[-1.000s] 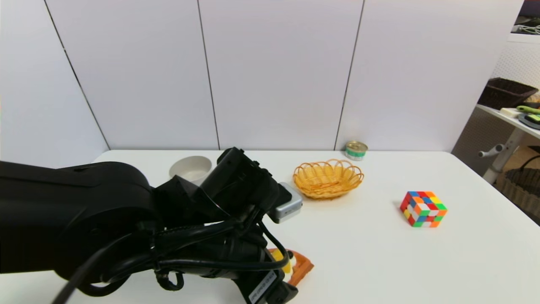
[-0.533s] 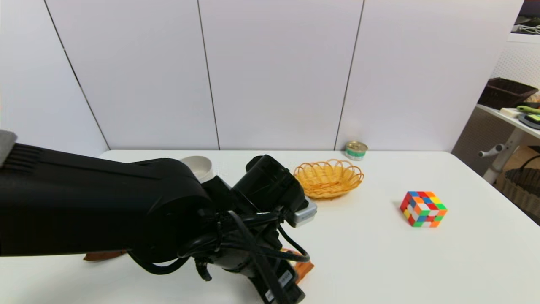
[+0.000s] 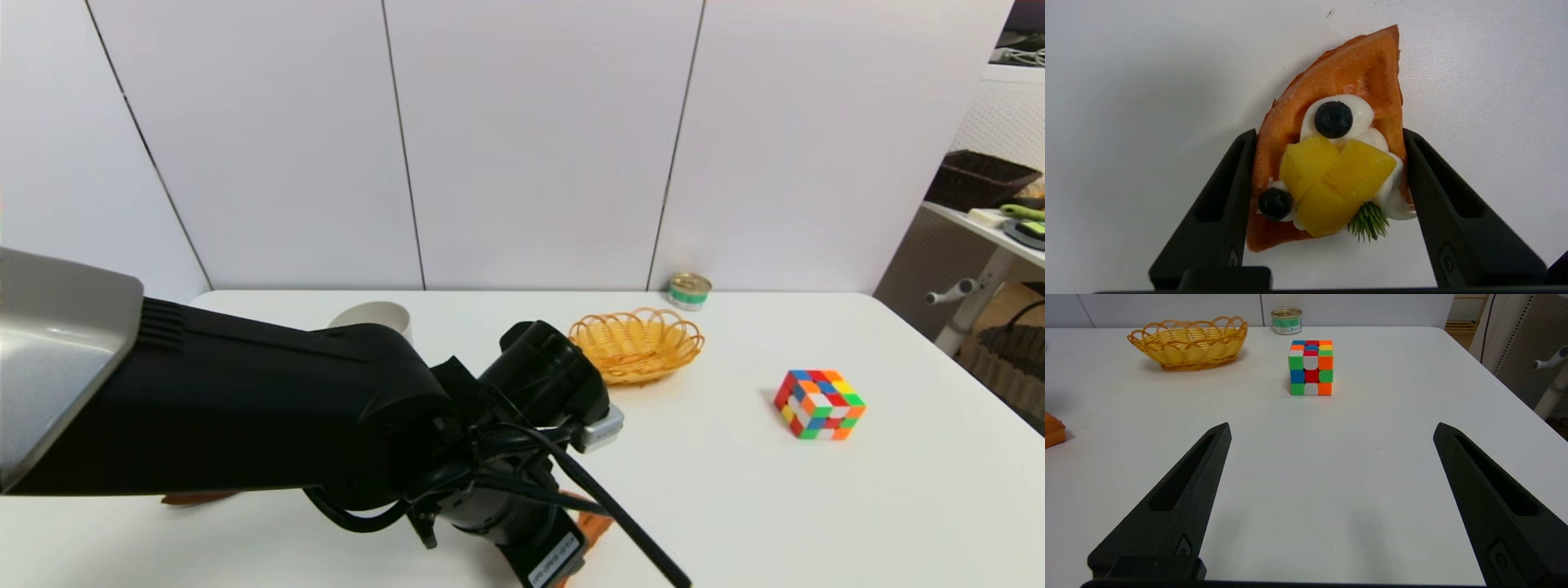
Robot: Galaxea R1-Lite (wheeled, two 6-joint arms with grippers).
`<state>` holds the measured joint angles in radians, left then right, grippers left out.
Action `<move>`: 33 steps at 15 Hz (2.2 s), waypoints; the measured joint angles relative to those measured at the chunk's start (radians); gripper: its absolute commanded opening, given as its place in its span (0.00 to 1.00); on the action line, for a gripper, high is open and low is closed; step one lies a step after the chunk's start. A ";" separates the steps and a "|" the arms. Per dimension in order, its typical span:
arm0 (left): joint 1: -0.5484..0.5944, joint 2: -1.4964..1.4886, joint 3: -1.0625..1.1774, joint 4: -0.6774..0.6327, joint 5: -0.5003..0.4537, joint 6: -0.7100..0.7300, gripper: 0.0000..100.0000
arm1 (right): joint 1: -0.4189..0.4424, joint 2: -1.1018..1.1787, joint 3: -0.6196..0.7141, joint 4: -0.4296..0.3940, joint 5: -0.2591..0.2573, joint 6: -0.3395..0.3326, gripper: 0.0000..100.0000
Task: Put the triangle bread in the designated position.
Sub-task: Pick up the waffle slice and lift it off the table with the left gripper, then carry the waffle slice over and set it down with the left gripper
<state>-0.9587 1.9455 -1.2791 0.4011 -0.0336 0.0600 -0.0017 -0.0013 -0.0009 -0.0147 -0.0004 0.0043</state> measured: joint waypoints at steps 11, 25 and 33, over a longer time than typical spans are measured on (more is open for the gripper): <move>0.061 -0.001 -0.117 -0.003 0.004 -0.009 0.00 | -0.001 0.000 0.000 0.000 0.000 0.000 1.00; 0.819 0.037 -0.425 -0.414 0.000 0.215 0.00 | 0.000 0.000 0.000 0.000 0.000 0.000 1.00; 0.869 0.314 -0.601 -0.510 -0.086 0.203 0.00 | 0.000 0.000 0.000 0.000 0.000 0.000 1.00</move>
<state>-0.0898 2.2600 -1.8800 -0.1091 -0.1196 0.2626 -0.0017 -0.0013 -0.0009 -0.0149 0.0000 0.0047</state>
